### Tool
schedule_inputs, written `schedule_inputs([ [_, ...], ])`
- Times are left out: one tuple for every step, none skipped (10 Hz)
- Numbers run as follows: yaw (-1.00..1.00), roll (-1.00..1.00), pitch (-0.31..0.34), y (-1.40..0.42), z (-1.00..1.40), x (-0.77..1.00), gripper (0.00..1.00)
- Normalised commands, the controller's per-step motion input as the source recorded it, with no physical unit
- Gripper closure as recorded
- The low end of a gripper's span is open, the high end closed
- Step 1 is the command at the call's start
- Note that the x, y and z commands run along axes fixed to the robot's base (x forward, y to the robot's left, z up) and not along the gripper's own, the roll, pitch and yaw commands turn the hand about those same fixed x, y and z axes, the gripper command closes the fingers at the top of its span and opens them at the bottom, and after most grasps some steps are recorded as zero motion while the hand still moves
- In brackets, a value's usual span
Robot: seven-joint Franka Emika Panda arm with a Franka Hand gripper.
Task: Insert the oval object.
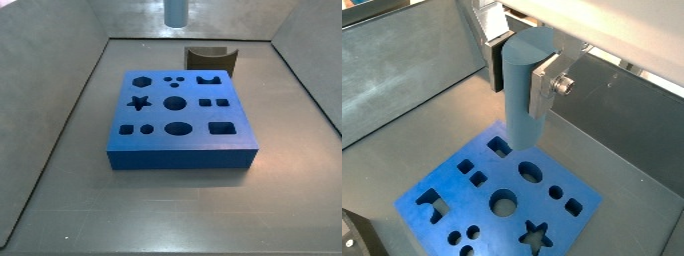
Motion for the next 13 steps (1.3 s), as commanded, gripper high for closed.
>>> schedule_inputs([
  [0.0,0.0,0.0,0.01,0.0,-0.03,1.0],
  [-0.08,0.11,-0.017,-0.06,-0.18,-0.25,1.0],
  [-0.88,0.02,-0.123,-0.31,-0.59,0.0,1.0],
  [-0.92,0.06,-0.153,-0.27,-0.8,-0.01,1.0],
  [-0.91,0.08,-0.144,-0.27,-0.89,0.0,1.0],
  [-0.92,0.09,-0.124,-0.27,-0.9,-0.01,1.0],
  [-0.95,0.09,0.0,-0.22,-0.84,0.0,1.0],
  [-0.85,0.23,0.037,-0.15,-0.45,0.0,1.0],
  [-0.67,0.36,0.126,-0.06,-0.2,0.0,1.0],
  [-0.52,0.43,0.156,-0.03,-0.03,0.0,1.0],
  [-0.5,0.4,0.107,-0.09,0.0,0.09,1.0],
  [-0.47,0.42,0.054,-0.13,0.0,0.23,1.0],
  [-0.57,0.34,0.0,-0.16,0.05,0.25,1.0],
])
